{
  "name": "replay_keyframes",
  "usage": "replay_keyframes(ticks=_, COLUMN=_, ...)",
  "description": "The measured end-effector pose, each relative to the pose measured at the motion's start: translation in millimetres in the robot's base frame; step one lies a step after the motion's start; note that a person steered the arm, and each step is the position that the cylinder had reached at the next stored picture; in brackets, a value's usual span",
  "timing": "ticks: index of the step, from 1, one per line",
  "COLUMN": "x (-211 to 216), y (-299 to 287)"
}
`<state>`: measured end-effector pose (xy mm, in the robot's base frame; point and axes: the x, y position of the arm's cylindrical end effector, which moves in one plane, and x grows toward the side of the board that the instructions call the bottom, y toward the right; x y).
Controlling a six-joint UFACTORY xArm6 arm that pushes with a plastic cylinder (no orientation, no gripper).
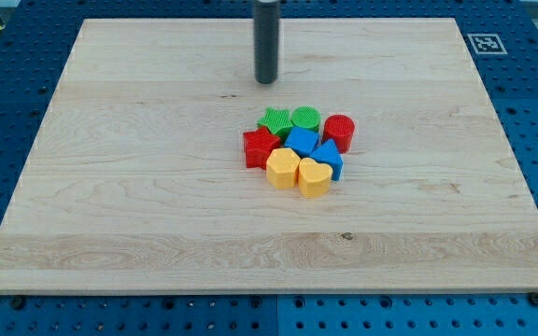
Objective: Move your arm towards center left
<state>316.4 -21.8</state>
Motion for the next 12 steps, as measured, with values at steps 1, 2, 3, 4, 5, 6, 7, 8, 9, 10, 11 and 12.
replay_keyframes(ticks=1, x=-2.7, y=-4.9)
replay_keyframes(ticks=2, x=-2.7, y=-4.9)
replay_keyframes(ticks=3, x=-2.7, y=-17.4)
replay_keyframes(ticks=4, x=-2.7, y=-30.8)
replay_keyframes(ticks=5, x=-7.5, y=-62.8)
replay_keyframes(ticks=6, x=-8.5, y=-83.9)
replay_keyframes(ticks=7, x=-12.1, y=-92.2)
replay_keyframes(ticks=8, x=-16.2, y=-153.6)
replay_keyframes(ticks=9, x=11.3, y=-173.9)
replay_keyframes(ticks=10, x=78.3, y=-174.1)
replay_keyframes(ticks=11, x=97.1, y=-174.1)
replay_keyframes(ticks=12, x=96.9, y=-174.1)
